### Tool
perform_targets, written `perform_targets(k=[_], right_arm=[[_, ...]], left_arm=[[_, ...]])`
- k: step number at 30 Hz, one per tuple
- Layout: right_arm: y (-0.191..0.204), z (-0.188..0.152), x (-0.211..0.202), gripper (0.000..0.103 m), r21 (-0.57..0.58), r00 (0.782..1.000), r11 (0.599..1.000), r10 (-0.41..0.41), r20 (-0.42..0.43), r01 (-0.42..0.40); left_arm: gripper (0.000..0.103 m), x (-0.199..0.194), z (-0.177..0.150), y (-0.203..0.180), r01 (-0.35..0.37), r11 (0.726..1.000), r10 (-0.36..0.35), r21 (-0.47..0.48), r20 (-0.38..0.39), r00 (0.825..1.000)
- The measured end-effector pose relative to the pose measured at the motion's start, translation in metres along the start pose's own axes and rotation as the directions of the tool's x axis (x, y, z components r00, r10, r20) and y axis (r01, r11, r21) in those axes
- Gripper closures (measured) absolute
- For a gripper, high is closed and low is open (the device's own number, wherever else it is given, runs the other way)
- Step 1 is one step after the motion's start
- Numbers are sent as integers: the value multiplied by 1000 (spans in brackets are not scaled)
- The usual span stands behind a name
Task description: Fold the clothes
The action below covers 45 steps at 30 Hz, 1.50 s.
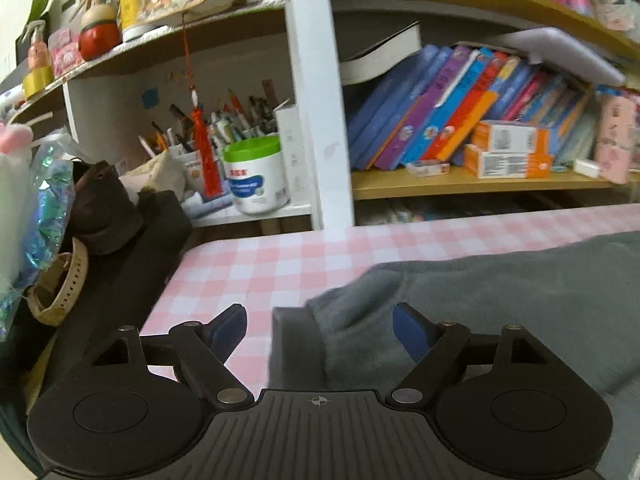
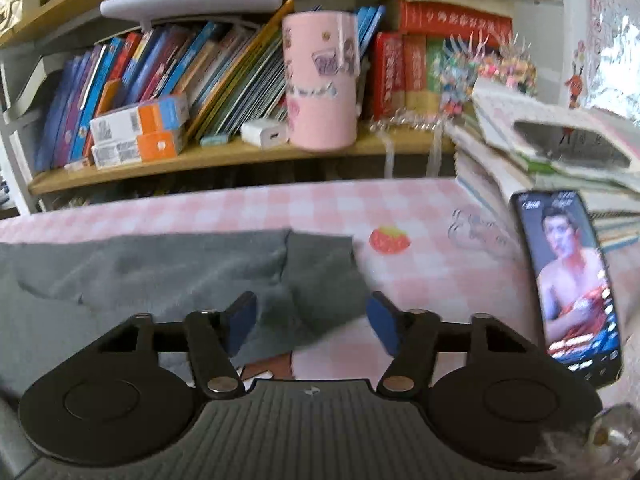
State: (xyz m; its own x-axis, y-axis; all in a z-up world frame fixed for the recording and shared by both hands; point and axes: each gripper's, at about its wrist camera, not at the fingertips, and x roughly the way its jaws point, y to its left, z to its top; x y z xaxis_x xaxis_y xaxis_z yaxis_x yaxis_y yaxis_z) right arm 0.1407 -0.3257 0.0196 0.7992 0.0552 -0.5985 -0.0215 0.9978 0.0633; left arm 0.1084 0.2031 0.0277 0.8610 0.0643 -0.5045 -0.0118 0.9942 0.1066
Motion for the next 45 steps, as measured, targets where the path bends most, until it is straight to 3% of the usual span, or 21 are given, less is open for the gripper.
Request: perform_targets(k=[4,7,12,15,19,25,28,29,30,32,33,36,40,44,45], right_arm=[[8,-3,21,60,-49,997,999,-18,-79,14],[-5,1,29,59,-11,994,998,-69,-89,69],[4,-4,12,58,-66,992,990,-124,-25,122],[13,-12,-23,52,-101,998,993,-55,24,57],[28,-41,-78,50,-177,995,980,94,15,-90],[45,-91,-121,49,-238,992,964,121,-22,-123],[47,-110,-129,49,-213,993,970,113,-35,-118],[47,-116,-132,49,-205,993,972,111,-40,-117],[46,-119,-132,49,-197,994,974,104,-46,-111],[41,-122,-129,49,-178,994,979,94,-57,-103],[38,-121,-126,49,-160,993,981,103,-58,-111],[37,-116,-119,49,-154,991,980,119,-53,-126],[40,-110,-107,50,-139,984,974,172,-45,-176],[44,-100,-92,50,-151,986,974,163,-41,-167],[45,-99,-90,50,-156,986,974,159,-41,-163]], left_arm=[[21,-14,-3,-2,-5,1000,5,0,25,1000],[21,-25,-7,1,-19,1000,19,5,28,999],[21,-31,-17,19,-15,999,13,-43,-30,999],[23,-26,-24,32,8,994,-16,-108,-79,997],[24,-7,-20,36,51,985,-68,-163,-96,993],[25,41,-3,24,69,978,-102,-196,-161,982],[41,54,-5,13,68,981,-104,-184,-194,975],[50,52,-5,14,76,980,-111,-182,-191,975],[66,51,-6,15,84,980,-118,-180,-187,975],[76,48,-8,17,100,979,-131,-175,-180,975],[77,46,-8,19,98,980,-129,-176,-177,976],[77,42,-11,37,-14,976,-23,-216,-168,985],[71,30,-19,48,-48,968,10,-245,-154,988],[40,3,-27,44,-57,975,29,-214,-132,991],[40,-4,-29,43,-59,977,33,-206,-127,991]])
